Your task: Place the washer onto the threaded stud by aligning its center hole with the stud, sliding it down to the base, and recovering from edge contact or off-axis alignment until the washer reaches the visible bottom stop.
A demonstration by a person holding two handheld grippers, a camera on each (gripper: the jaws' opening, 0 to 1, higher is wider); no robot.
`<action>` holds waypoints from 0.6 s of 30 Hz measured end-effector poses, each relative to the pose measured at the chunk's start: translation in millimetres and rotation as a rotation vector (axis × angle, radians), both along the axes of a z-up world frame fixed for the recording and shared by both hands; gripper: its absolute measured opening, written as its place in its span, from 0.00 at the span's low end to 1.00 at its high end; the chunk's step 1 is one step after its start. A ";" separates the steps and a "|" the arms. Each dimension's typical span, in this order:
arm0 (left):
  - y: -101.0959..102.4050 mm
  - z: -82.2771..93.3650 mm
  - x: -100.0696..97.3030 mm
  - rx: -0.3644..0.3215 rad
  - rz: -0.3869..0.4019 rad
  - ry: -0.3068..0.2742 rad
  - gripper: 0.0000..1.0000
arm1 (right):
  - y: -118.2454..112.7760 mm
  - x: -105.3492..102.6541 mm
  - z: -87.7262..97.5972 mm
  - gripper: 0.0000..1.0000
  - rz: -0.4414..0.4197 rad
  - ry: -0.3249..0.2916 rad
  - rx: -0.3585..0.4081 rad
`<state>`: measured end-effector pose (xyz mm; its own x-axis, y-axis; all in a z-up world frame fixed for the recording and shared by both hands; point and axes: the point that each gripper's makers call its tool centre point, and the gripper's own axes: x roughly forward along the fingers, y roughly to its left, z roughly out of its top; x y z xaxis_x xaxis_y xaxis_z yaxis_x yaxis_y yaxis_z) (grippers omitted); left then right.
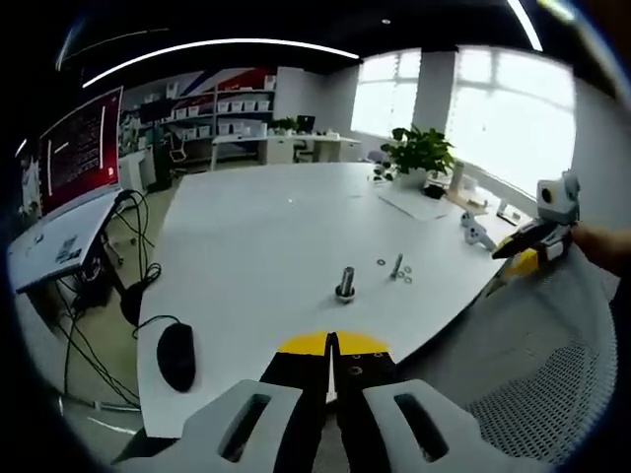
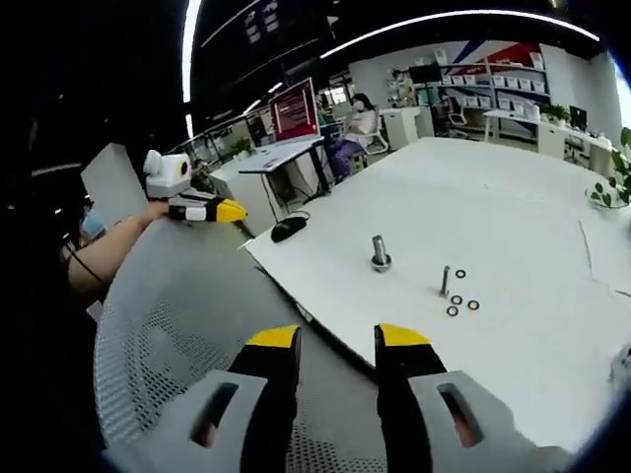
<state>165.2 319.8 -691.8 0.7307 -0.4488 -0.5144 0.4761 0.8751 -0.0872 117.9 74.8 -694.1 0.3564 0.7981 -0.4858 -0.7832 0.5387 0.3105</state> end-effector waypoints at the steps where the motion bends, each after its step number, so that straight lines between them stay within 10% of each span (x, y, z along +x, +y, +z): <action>1: 1.0 3.6 1.8 0.001 0.010 -0.031 0.00 | -0.1 -0.5 -0.1 0.31 0.019 0.011 0.013; 18: 10.5 0.7 4.4 -0.029 0.078 0.001 0.00 | -52.9 62.0 -44.1 0.32 0.139 -0.004 -0.097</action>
